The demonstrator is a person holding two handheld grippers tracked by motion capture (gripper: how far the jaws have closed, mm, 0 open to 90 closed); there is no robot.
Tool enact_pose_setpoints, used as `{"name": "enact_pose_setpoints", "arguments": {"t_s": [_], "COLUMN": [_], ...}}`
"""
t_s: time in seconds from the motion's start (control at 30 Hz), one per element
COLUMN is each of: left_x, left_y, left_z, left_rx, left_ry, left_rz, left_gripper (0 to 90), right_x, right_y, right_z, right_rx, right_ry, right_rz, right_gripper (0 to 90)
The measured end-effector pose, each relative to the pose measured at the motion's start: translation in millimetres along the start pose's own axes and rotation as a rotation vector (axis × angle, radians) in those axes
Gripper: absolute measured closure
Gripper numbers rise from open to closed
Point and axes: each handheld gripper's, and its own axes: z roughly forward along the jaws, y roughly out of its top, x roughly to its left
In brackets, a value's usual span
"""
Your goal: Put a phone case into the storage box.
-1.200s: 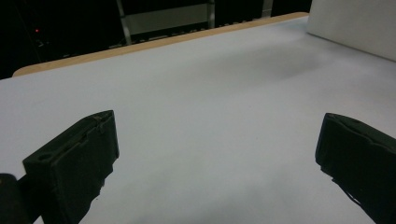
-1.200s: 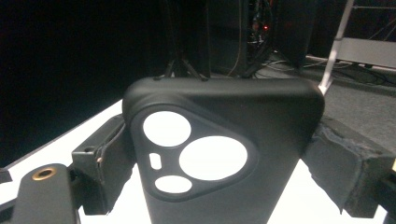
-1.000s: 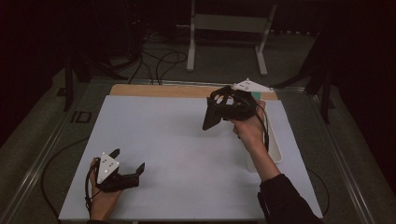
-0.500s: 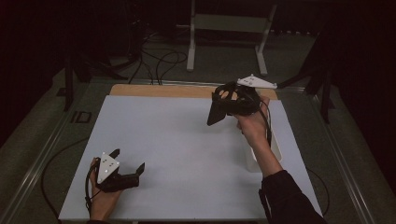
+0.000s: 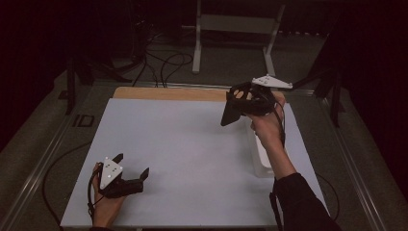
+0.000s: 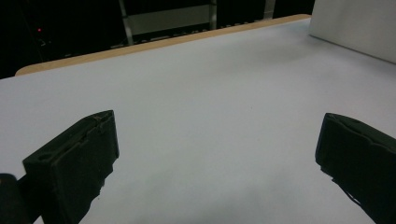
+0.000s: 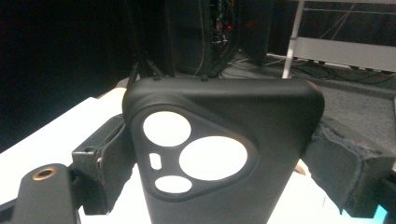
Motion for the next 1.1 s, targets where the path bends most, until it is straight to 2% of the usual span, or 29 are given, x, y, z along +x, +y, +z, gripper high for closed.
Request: {"name": "enact_pose_setpoints", "arguments": {"t_s": [0.43, 0.67, 1.1], "left_x": [0.3, 0.5, 0.9], "left_y": [0.1, 0.1, 0.0], "left_z": [-0.2, -0.5, -0.5], "left_rx": [0.0, 0.0, -0.001], "left_ry": [0.0, 0.001, -0.001], "left_rz": [-0.002, -0.002, -0.006], "left_gripper": [0.1, 0.1, 0.1], "right_x": [-15.5, -22.0, -38.9], "right_y": [2.2, 4.6, 4.1], "right_z": [1.3, 2.4, 4.3], "right_rx": [0.002, 0.001, 0.008], "right_ry": [-0.052, -0.089, -0.151], "right_rz": [0.033, 0.022, 0.043], "right_gripper": [14.1, 14.1, 14.2]}}
